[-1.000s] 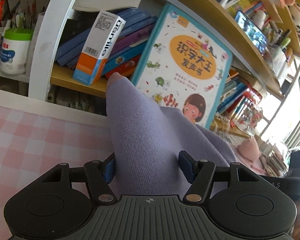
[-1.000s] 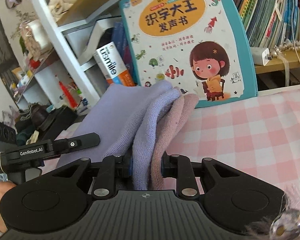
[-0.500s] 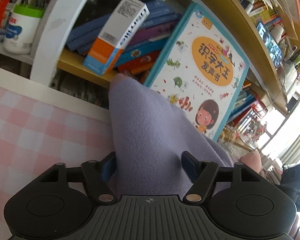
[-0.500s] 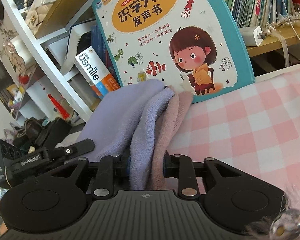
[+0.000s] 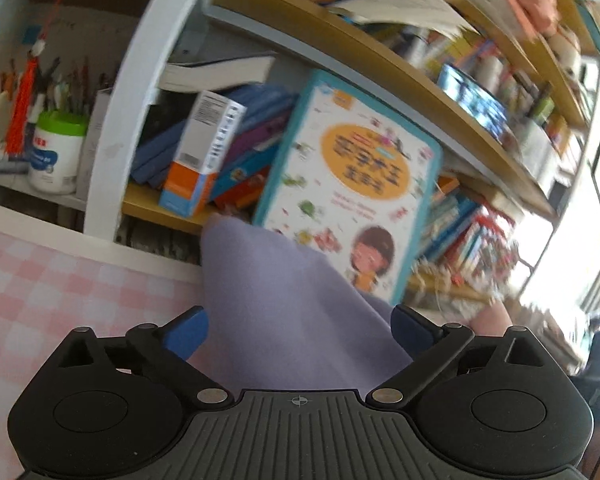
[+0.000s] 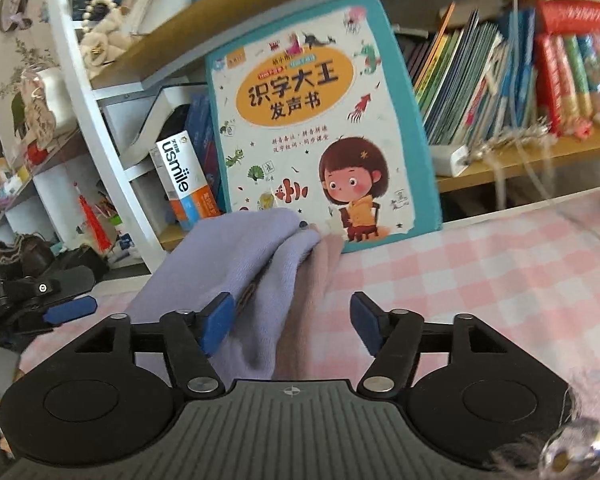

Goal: Fold clothes
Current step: 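Open both grippers and withdraw them from the folded sweatshirt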

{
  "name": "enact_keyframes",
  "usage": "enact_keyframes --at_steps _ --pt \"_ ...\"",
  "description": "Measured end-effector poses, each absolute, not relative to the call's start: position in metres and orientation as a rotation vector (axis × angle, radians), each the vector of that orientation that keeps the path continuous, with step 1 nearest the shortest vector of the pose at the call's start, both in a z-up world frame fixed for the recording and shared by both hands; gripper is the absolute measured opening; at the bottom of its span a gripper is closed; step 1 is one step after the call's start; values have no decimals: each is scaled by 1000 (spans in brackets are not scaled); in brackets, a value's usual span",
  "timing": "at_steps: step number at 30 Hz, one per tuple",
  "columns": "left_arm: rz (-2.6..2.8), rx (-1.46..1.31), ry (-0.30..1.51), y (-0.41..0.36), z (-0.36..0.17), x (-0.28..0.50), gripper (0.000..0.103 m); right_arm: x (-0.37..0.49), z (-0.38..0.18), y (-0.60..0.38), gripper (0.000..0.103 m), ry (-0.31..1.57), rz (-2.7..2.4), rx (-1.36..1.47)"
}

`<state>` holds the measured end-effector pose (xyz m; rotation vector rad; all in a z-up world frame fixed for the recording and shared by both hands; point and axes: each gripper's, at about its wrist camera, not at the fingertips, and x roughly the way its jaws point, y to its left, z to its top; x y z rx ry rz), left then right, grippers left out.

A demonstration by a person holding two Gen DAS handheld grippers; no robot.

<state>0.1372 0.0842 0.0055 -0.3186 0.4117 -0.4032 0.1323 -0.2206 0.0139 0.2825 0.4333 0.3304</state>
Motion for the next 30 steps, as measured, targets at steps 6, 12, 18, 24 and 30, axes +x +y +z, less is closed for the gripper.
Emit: enact_keyframes --at_steps 6,12,18,24,30 --pt "-387 -213 457 58 3 102 100 84 15 -213 71 430 266 216" --pt "-311 -104 453 41 1 71 100 54 16 -205 75 420 219 161" --pt "-205 -35 377 33 0 43 101 30 17 -195 82 392 208 94" --pt "-183 10 343 28 3 32 102 15 19 -189 87 343 171 23" --pt "-176 19 332 26 -2 25 103 10 13 -192 99 352 126 9"
